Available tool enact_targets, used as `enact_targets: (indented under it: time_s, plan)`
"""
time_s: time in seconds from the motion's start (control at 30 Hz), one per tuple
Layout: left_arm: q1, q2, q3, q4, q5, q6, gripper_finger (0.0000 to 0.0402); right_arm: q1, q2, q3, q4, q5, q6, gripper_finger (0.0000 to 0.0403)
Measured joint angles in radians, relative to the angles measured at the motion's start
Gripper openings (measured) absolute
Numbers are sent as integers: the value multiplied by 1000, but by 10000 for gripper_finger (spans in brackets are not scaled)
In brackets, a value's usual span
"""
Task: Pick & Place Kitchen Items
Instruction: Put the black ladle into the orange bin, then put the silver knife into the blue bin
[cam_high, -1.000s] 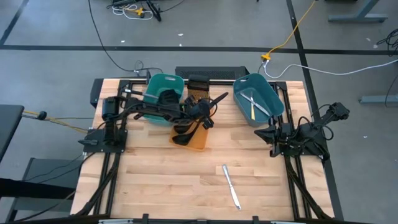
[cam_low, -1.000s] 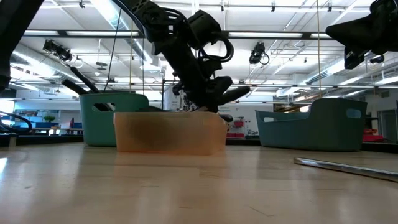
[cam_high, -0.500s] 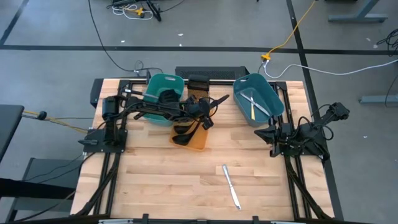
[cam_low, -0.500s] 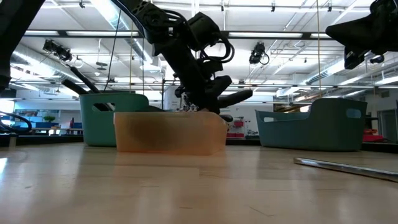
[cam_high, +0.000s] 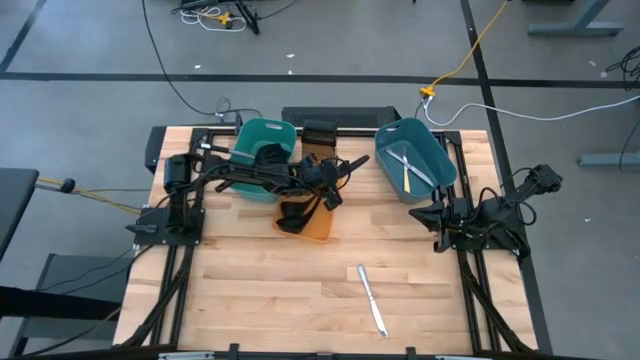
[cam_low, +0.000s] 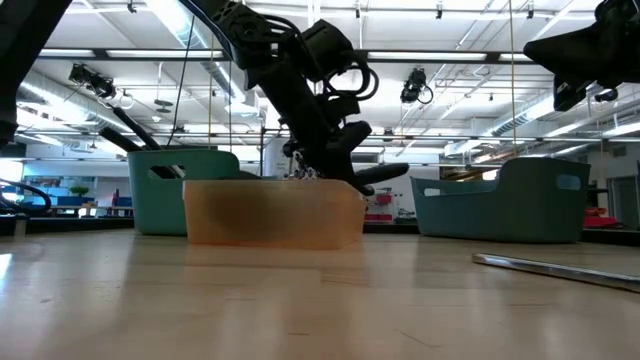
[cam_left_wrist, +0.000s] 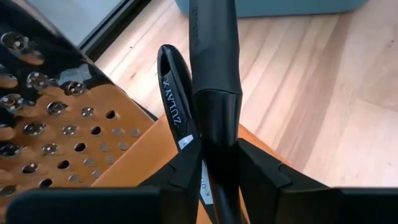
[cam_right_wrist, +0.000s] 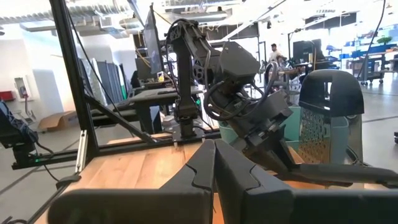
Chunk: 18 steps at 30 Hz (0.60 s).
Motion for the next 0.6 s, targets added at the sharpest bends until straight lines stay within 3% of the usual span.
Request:
enact_targets:
  time_s: [0.27, 0.6]
  plan:
    - [-14, -76, 34, -73, 19, 56, 106, 0, 0, 0, 0, 2, 0, 16]
    - [-44, -142, 228, -400, -5, 124, 100, 0, 0, 0, 0, -2, 6, 16]
